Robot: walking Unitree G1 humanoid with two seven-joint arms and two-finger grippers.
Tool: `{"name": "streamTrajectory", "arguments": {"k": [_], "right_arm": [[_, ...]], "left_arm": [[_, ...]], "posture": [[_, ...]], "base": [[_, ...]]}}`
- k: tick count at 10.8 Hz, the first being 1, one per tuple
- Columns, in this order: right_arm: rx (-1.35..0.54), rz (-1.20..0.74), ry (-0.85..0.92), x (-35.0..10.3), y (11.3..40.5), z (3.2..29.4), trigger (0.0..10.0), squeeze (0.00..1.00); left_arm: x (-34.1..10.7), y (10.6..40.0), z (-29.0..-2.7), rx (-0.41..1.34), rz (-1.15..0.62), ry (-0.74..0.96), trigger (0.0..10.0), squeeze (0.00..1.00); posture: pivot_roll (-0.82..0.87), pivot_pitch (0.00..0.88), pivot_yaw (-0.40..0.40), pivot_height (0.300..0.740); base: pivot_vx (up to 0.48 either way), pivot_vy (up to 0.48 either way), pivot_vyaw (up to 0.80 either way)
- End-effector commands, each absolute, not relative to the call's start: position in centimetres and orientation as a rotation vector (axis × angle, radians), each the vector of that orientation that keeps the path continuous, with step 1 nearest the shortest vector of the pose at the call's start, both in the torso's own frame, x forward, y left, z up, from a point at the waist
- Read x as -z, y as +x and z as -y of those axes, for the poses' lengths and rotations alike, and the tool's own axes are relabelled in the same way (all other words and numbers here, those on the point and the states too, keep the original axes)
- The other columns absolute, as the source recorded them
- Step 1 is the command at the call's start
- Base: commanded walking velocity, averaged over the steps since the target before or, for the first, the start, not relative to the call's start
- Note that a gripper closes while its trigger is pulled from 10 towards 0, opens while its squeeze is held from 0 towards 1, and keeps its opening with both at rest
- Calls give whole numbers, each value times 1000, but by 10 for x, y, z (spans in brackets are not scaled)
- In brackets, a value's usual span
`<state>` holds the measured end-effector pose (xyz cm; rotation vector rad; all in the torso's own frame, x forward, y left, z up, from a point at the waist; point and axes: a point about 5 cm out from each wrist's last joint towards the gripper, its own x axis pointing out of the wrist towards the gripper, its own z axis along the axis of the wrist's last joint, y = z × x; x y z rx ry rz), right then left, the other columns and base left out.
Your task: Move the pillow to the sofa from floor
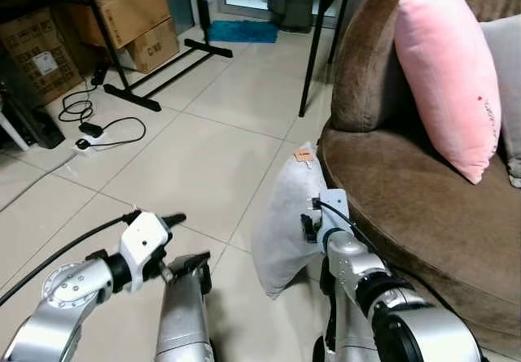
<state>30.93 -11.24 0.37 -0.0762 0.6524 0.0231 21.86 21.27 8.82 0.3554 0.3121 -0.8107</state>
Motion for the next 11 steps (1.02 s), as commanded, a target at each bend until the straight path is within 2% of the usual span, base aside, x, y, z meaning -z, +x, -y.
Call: {"name": "streamTrajectory", "arguments": {"k": [1, 3, 4, 5, 6, 7, 8, 11], "right_arm": [[-8, -670, -76, -4, 310, 113, 10000, 0], [21, -670, 17, -6, 312, 116, 10000, 0], [33, -660, 61, -8, 315, 117, 8196, 0], [33, -655, 63, -9, 316, 118, 3765, 0], [30, -648, 76, -10, 316, 118, 3294, 0], [13, -651, 79, -9, 316, 115, 784, 0], [-2, -659, 75, -7, 314, 112, 0, 0], [-81, -720, 9, 4, 302, 102, 0, 0]], "left_arm": [[-92, 218, -212, 831, -311, 363, 10000, 0], [-94, 215, -213, 850, -323, 366, 10000, 0], [-95, 214, -214, 862, -332, 367, 10000, 0], [-95, 212, -214, 872, -342, 370, 10000, 0], [-96, 212, -214, 875, -344, 370, 10000, 0], [-96, 212, -213, 884, -348, 372, 10000, 0], [-96, 212, -213, 892, -353, 373, 10000, 0], [-94, 207, -212, 911, -370, 373, 10000, 0]], "posture": [[12, 0, 37, 456], [25, 0, 36, 456], [26, 0, 39, 456], [25, 0, 40, 456], [23, 0, 42, 456], [23, 0, 42, 456], [24, 0, 42, 456], [28, 0, 38, 456]], "base": [[0, 0, 0], [0, 0, 0], [0, 0, 0], [0, 0, 0], [0, 0, 0], [0, 0, 0], [0, 0, 0], [0, 0, 0]]}}
